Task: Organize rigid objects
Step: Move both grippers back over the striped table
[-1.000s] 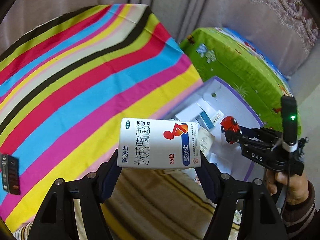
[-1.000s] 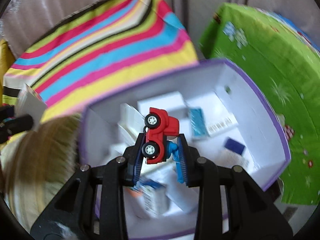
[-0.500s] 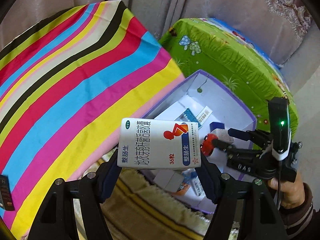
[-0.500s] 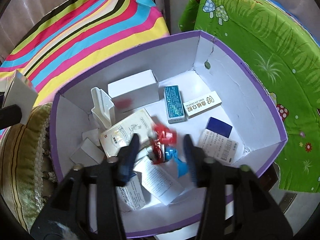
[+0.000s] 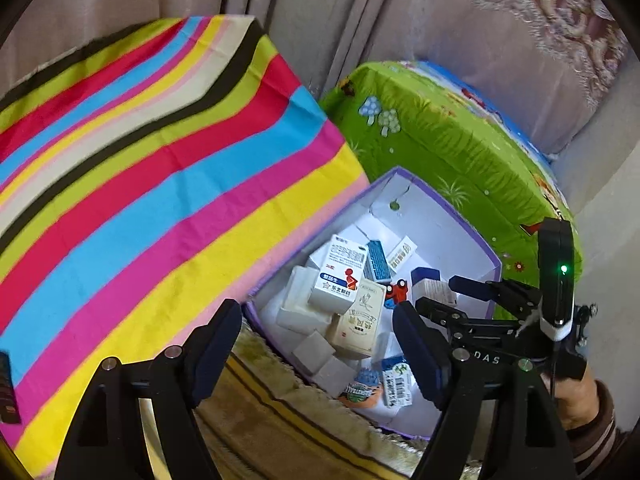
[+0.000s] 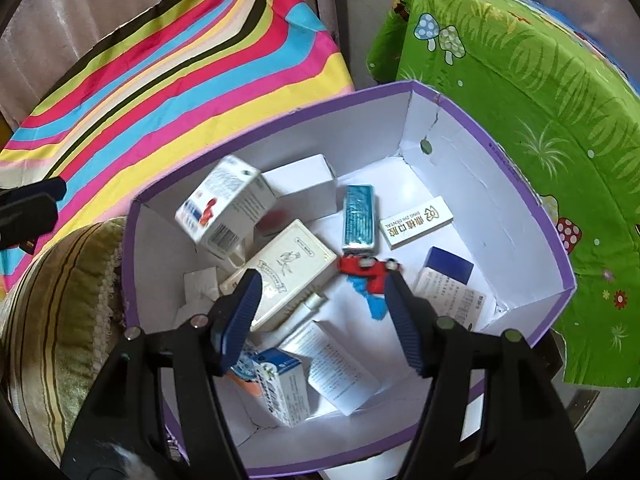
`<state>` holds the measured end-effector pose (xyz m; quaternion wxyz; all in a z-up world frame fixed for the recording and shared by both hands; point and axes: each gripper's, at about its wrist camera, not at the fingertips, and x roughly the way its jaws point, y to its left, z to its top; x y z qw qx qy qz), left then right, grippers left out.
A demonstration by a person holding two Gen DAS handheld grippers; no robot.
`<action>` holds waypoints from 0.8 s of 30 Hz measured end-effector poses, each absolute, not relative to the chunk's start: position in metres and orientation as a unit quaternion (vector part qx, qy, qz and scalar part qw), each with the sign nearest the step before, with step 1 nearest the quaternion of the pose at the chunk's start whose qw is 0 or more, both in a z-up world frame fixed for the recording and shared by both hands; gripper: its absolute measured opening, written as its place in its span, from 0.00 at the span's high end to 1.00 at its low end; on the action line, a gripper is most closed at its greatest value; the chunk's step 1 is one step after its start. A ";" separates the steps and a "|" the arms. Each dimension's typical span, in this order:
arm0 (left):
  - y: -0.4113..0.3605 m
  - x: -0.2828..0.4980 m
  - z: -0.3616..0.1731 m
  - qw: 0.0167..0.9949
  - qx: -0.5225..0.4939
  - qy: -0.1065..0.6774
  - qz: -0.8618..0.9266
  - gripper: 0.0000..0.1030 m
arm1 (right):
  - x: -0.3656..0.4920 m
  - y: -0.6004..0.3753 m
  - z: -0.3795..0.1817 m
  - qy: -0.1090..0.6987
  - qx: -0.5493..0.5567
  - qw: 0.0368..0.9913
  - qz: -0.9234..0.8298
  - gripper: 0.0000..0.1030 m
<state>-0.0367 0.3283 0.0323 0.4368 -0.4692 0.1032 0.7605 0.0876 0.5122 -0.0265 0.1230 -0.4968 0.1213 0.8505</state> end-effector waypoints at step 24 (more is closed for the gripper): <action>0.202 -0.073 0.048 0.349 -0.403 0.163 0.830 0.24 | 0.053 0.442 0.015 0.061 -0.466 0.058 0.881 0.35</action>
